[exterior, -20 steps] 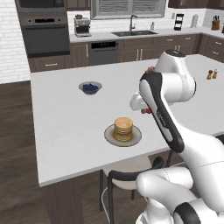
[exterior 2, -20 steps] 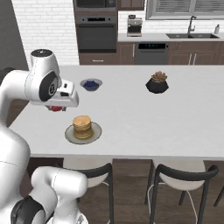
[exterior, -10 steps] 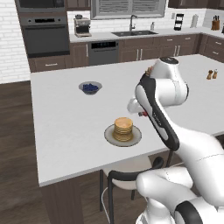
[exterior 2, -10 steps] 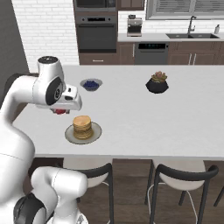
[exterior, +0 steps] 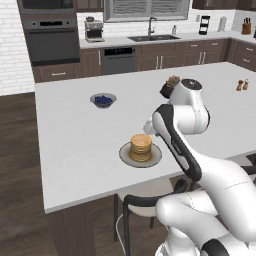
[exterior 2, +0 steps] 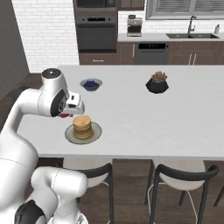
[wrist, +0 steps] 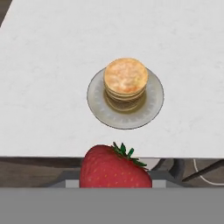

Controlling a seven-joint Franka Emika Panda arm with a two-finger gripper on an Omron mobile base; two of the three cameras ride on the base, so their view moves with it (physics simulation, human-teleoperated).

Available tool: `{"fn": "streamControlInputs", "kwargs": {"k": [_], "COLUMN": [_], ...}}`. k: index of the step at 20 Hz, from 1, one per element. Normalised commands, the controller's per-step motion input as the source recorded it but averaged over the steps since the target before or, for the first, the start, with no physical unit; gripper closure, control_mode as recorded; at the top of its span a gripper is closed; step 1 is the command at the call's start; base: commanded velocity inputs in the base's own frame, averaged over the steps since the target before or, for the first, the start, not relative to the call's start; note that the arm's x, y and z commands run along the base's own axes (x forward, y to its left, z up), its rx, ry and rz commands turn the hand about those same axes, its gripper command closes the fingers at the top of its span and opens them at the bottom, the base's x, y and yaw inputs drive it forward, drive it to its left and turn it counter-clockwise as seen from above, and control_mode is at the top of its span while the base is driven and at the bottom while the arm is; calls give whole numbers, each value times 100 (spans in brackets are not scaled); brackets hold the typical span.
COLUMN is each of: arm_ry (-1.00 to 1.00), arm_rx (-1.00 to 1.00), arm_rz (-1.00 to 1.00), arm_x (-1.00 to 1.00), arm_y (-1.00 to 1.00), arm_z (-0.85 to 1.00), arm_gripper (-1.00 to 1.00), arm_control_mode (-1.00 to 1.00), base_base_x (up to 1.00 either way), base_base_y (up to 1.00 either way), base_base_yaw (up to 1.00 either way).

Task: Take the strawberry from the fridge and place it on top of the pancake, located on the dining counter.

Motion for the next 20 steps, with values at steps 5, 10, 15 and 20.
{"fn": "streamControlInputs", "kwargs": {"k": [5, 10, 15, 20], "arm_ry": [1, 0, 0, 0], "arm_rx": [0, 0, -1, 0], "arm_rz": [-3, -3, -5, -2], "arm_x": [32, 28, 26, 23], "arm_y": [0, 4, 4, 1], "arm_z": [0, -3, -12, -20], "arm_gripper": [100, 100, 100, 100], "arm_control_mode": [-100, -100, -100, -100], "base_base_x": [0, 0, 0, 0], "base_base_y": [0, 0, 0, 0], "base_base_yaw": [0, 0, 0, 0]}}
